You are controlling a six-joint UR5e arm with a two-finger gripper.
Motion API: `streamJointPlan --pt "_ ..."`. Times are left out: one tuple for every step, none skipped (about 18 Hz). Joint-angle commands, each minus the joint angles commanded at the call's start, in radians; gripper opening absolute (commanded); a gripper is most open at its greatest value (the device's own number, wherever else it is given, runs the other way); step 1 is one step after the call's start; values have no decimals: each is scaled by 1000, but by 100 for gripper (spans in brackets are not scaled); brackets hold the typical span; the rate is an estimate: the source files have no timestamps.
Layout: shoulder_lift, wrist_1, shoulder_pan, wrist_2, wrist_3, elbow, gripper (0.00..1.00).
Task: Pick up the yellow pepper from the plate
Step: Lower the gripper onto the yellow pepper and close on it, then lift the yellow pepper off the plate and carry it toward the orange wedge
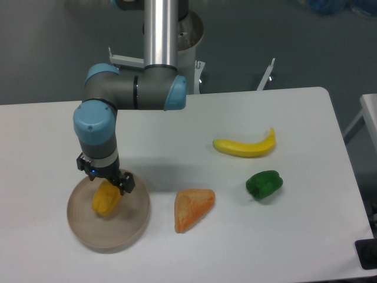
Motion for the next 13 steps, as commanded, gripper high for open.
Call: streamJointPlan --pt "-2 2 0 0 0 0 100" --pt "-3 2 -2 0 0 -2 100" --pt "-8 3 -2 0 0 -3 100" --pt "-8 6 -2 2 2 -2 100" --pt "-9 21 -2 2 2 -3 100" --pt "-9 29 -3 3 2 -5 100" --pt "-9 32 -3 8 2 -5 98" --pt "-11 32 -5 20 3 -3 90" --pt "-11 31 -5 23 6 -3 77" --pt "-11 32 -5 25 8 -3 66" --pt "-11 32 -5 25 9 -3 62" --pt "-11 32 -3 25 12 0 59" --pt "-11 32 -3 25 14 0 56"
